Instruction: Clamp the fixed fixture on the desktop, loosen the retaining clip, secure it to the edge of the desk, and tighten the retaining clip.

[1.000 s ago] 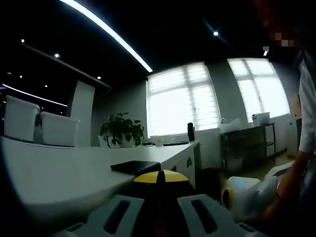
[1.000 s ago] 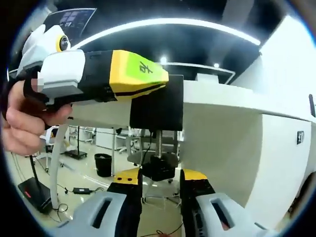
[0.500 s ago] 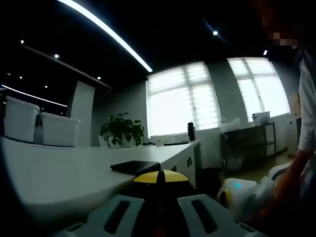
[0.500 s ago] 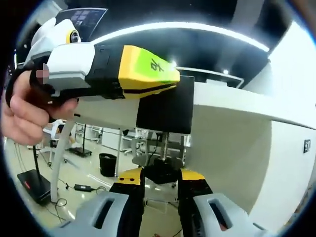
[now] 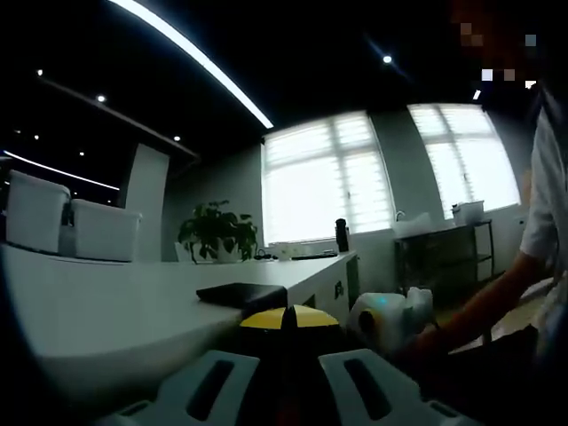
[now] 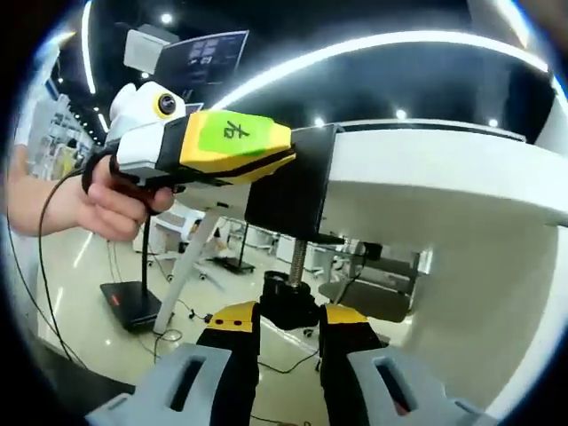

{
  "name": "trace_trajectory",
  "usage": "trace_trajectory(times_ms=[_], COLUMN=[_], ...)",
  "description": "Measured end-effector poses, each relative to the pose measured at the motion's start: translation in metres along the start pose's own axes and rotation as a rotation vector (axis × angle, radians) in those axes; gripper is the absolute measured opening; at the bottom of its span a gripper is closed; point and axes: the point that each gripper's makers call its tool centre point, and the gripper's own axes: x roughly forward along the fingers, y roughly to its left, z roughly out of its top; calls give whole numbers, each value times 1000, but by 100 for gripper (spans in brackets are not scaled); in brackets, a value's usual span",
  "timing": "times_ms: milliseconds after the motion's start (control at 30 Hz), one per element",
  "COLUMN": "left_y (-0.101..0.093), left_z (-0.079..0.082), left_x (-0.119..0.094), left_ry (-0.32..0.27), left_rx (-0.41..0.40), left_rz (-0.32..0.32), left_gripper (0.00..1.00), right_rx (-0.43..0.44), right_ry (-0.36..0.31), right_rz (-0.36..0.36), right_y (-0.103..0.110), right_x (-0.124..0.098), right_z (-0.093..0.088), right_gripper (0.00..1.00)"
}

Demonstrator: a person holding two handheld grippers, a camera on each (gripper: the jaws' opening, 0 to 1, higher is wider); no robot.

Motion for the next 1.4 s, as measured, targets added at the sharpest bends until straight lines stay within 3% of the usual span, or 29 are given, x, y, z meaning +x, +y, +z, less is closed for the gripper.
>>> trace_trajectory(times_ms=[133, 333, 433, 500, 567, 667, 800, 933, 1067, 1167, 1400], left_y=[0, 0, 0, 0, 1, 1, 1, 1, 1, 0, 0], left_z=[0, 0, -1, 0, 0, 0, 0, 0, 0, 0, 1], left_x=[0, -1, -1, -1, -1, -1, -1, -1, -1, -1, -1], left_ry=[0, 0, 2, 2, 3, 3, 3, 4, 3, 6, 4], left_rx=[-3, -4, -2, -2, -1, 2, 4, 7, 8, 9, 12], left_rz=[0, -1, -2, -2, -1, 1, 1, 1, 3, 2, 3], left_gripper=[2, 2, 2, 2, 2, 2, 2, 2, 2, 2, 2], right_rx=[41, 61, 86, 35, 60, 144, 120, 195, 147, 103, 82], right_ry=[-8, -17, -11, 19, 14, -7, 23, 9, 20, 13, 48], right_rz=[43, 44, -35, -111, -147, -225, -325, -418, -442, -502, -571], right_y=[-2, -3, -9, -13, -11, -8, 2, 14, 24, 20, 5], right_x=[4, 5, 3, -1, -6, -18, -30, -45, -38, -34, -15], right_z=[-3, -4, -7, -13, -14, -13, -15, -8, -1, 9, 2], right_gripper=[24, 25, 28, 43, 47, 47, 48, 47, 47, 47, 44])
